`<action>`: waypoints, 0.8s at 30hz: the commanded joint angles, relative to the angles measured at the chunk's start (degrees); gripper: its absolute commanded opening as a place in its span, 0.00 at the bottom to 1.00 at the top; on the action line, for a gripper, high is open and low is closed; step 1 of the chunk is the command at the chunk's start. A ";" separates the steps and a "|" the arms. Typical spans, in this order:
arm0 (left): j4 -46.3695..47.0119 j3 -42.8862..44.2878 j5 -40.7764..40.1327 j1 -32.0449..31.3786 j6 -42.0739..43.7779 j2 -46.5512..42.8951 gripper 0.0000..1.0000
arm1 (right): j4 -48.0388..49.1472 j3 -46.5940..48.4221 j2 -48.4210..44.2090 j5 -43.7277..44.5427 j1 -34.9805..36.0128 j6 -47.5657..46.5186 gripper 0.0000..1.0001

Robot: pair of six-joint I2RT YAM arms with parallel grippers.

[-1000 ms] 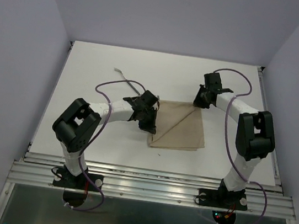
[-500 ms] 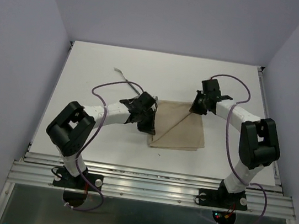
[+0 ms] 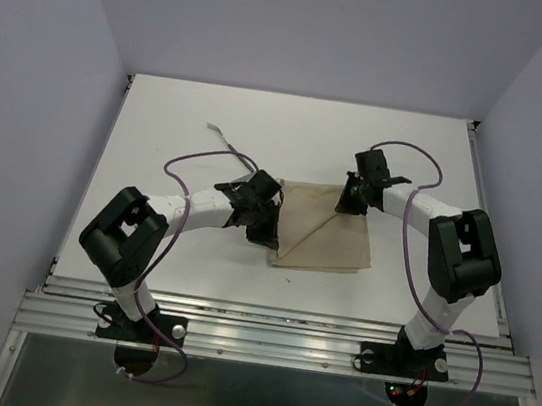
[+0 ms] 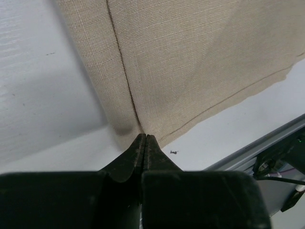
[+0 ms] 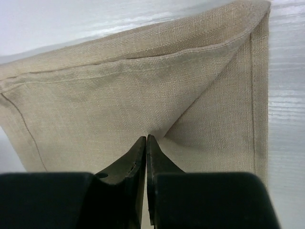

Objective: Fold the napkin into a case and place the utensils inside
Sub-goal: Fold the top corner of the square-folded napkin at the center of the board.

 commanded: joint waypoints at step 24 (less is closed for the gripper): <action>-0.01 5.20 0.84 -2.56 -2.29 -4.03 0.02 | 2.58 1.72 -5.60 7.96 2.34 -0.04 0.11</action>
